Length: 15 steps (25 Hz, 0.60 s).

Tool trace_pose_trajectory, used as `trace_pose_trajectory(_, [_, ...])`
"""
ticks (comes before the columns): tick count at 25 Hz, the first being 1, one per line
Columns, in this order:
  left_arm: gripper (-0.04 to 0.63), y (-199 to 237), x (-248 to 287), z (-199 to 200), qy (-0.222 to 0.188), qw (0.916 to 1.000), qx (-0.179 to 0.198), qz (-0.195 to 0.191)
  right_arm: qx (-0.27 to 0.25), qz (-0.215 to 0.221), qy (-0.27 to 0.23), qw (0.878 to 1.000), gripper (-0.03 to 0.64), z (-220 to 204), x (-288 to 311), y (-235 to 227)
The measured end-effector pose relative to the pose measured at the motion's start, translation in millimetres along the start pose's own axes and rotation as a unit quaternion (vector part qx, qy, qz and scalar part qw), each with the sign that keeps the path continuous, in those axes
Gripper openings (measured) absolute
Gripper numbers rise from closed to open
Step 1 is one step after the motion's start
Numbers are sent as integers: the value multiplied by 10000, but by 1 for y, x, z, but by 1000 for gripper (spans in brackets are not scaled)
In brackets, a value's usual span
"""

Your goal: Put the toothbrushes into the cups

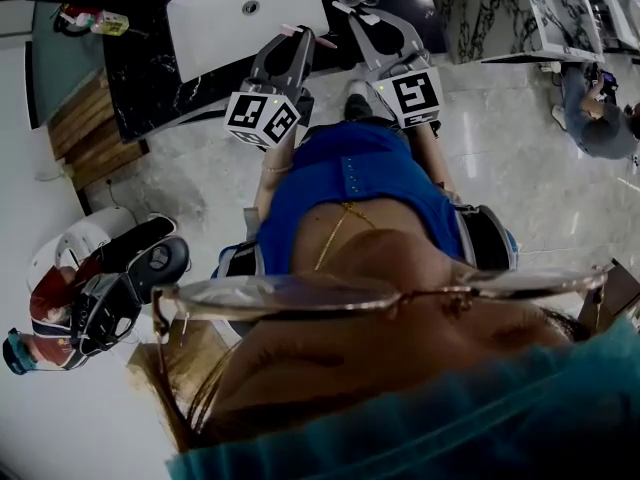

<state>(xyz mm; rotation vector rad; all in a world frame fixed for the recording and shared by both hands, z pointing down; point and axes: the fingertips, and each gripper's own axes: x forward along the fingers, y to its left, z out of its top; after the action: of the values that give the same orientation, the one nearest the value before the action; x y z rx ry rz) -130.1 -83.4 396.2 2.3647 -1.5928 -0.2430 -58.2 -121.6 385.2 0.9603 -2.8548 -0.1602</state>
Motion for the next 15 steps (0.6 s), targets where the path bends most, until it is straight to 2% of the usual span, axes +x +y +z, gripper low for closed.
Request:
trace_pose_trajectory(8, [21,23,54,1,10,9997,-66,216,78,236,10,9997,25,-13,41,-44])
trace_pose_trajectory(15, [21,36,83,-1,-106,9992,-112,380,71,340,233,9991,25,-40,60,-72])
